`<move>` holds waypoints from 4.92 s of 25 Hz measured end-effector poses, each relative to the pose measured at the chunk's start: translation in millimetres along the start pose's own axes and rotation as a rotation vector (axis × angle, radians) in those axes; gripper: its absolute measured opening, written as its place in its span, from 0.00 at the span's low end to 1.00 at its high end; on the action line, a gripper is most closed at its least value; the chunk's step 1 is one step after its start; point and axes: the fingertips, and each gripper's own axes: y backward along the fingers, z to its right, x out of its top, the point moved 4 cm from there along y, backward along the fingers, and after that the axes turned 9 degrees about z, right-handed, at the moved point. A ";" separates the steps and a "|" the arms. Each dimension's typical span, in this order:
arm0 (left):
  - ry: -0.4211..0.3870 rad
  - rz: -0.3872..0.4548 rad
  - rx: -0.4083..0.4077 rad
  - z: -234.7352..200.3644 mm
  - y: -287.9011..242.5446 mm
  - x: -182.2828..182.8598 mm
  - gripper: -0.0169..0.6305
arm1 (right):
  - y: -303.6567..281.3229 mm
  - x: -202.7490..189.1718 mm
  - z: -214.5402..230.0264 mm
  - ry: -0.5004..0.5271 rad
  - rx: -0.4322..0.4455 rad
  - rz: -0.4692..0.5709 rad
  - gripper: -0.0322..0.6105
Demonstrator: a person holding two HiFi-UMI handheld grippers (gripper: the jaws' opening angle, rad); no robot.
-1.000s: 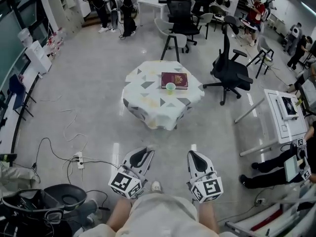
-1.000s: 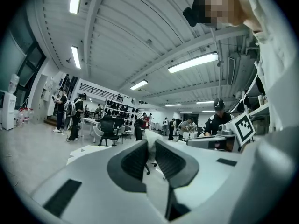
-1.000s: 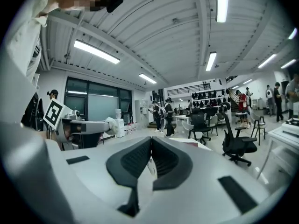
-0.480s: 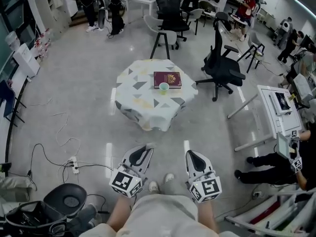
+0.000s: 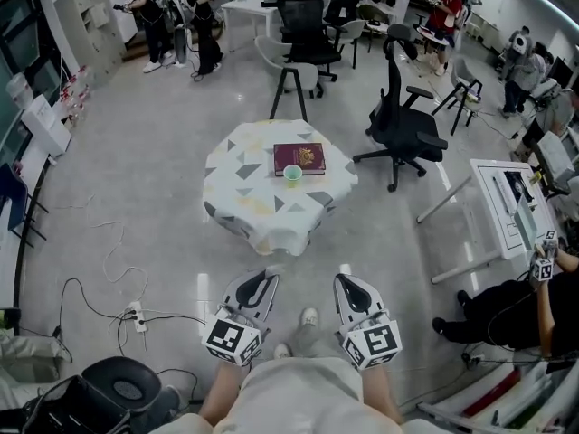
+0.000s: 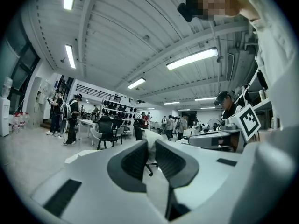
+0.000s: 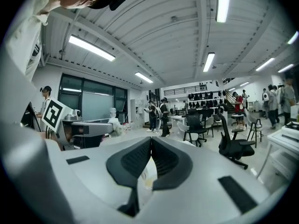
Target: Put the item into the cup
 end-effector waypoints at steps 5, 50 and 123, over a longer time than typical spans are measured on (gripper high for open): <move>-0.017 -0.003 -0.011 -6.9 -41.7 0.1 0.12 | -23.3 4.3 32.8 -0.004 -0.001 0.016 0.06; -0.049 -0.030 0.135 -127.9 -185.2 -3.2 0.12 | -207.9 4.6 142.7 -0.028 0.094 0.013 0.06; -0.046 -0.146 0.154 -305.7 -355.5 -39.1 0.12 | -439.0 -49.1 224.4 -0.087 0.114 -0.101 0.06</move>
